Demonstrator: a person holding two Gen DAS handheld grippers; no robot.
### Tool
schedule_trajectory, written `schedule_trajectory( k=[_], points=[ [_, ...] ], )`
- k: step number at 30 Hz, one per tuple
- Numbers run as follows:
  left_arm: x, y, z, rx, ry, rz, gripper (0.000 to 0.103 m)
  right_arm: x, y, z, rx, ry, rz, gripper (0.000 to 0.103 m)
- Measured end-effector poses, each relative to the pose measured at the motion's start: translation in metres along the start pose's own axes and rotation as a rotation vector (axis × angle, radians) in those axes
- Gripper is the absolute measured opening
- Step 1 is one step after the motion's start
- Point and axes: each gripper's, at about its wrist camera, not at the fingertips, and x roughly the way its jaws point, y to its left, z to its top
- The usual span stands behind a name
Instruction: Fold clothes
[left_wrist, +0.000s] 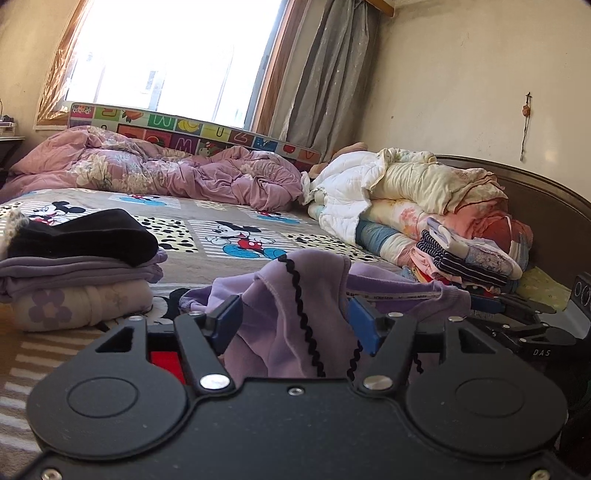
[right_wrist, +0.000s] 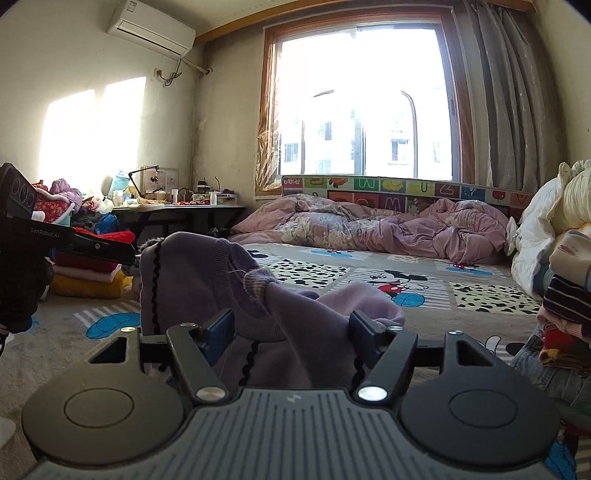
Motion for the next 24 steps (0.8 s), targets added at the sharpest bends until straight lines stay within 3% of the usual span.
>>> schedule_trajectory(
  k=[4, 10, 15, 18, 19, 21, 23, 24],
  points=[
    [-0.001, -0.006, 0.008, 0.042, -0.008, 0.035, 0.069, -0.006, 0.003, 0.002, -0.031, -0.017, -0.009, 0.077],
    [0.012, -0.012, 0.013, 0.076, -0.01, 0.032, 0.072, 0.01, -0.003, 0.023, -0.086, -0.016, -0.045, 0.08],
    [0.022, -0.007, 0.005, 0.074, 0.017, 0.026, 0.073, 0.053, -0.006, 0.043, -0.217, 0.118, 0.002, 0.081],
    [0.023, -0.005, 0.004, 0.07, 0.027, 0.014, 0.073, 0.085, -0.004, 0.046, -0.27, 0.259, 0.042, 0.079],
    [0.023, -0.006, 0.004, 0.073, 0.03, 0.009, 0.074, 0.096, -0.003, 0.047, -0.285, 0.307, 0.056, 0.076],
    [0.021, -0.008, 0.005, 0.082, 0.03, -0.004, 0.075, 0.108, -0.001, 0.046, -0.272, 0.368, 0.098, 0.058],
    [0.018, -0.01, 0.007, 0.09, 0.024, -0.017, 0.075, 0.111, 0.008, 0.043, -0.296, 0.411, 0.123, 0.025],
    [0.016, -0.011, 0.008, 0.095, 0.022, -0.023, 0.075, 0.108, 0.013, 0.042, -0.314, 0.415, 0.125, 0.024]
  ],
)
